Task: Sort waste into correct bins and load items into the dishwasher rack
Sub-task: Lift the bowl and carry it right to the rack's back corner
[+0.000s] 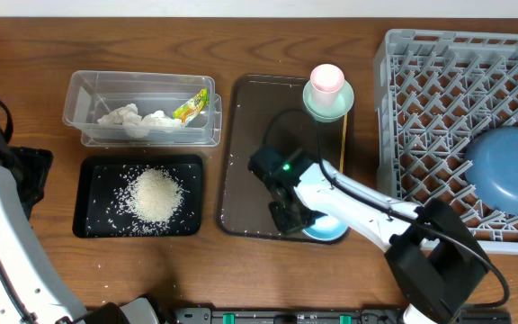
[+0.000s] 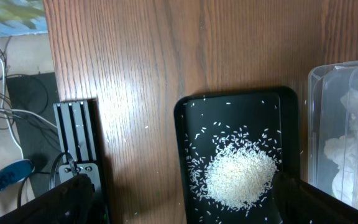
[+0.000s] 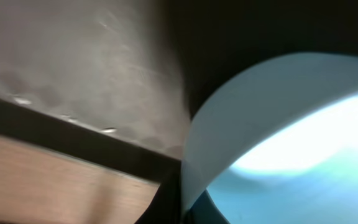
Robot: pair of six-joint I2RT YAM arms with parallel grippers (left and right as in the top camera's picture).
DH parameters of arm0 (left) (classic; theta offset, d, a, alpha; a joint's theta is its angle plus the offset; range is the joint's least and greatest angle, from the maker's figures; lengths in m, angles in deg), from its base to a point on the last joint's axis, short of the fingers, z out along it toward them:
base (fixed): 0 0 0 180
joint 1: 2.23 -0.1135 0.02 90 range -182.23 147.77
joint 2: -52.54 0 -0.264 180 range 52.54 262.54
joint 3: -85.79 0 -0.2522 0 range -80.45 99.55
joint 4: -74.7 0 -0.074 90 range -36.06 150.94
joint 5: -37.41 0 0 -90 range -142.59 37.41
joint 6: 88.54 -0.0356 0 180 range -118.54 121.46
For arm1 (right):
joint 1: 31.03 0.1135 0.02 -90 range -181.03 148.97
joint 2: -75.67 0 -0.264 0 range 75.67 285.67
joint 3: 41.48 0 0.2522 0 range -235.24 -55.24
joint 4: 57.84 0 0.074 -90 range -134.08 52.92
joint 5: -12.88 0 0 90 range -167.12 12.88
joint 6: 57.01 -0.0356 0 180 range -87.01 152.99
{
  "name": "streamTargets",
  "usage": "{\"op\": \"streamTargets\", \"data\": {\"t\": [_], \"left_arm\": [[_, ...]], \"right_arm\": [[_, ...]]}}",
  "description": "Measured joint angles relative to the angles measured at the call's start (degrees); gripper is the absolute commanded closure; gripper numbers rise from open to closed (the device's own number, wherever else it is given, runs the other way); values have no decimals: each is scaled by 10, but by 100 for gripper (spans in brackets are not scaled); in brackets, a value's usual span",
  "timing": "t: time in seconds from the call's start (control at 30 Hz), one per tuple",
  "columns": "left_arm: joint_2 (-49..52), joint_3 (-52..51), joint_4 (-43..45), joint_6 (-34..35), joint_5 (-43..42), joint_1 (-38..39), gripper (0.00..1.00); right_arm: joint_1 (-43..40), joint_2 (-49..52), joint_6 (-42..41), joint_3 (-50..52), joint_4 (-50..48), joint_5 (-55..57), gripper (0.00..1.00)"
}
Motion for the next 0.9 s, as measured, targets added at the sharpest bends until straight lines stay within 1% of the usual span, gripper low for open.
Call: {"op": "streamTargets", "data": {"t": [0.17,0.23,0.3,0.37,0.43,0.53,0.57,0.63,0.73,0.83,0.9], "left_arm": [[0,0,0,0,0,0,6],[0,0,0,0,0,0,6],[0,0,0,0,0,0,6],[0,0,0,0,0,0,6],[0,0,0,0,0,0,6],[0,0,0,0,0,0,6],[0,0,0,0,0,0,6],[0,0,0,0,0,0,7],[0,0,0,0,0,0,6],[0,0,0,0,0,0,6],[0,0,0,0,0,0,6]], "right_arm": [[-13,-3,28,-124,61,1,99],[-35,-10,43,-174,79,4,99],[-76,-25,60,-216,86,2,99],[-143,-49,83,-249,79,-12,99],[-205,-69,105,-262,70,-32,99],[-339,-96,152,-271,59,-93,99],[-395,-99,174,-271,51,-125,99],[-475,-99,212,-270,33,-180,99],[-594,-95,271,-250,-30,-300,99],[-689,-89,303,-217,-109,-412,99],[-735,-84,314,-194,-159,-472,99]]}}
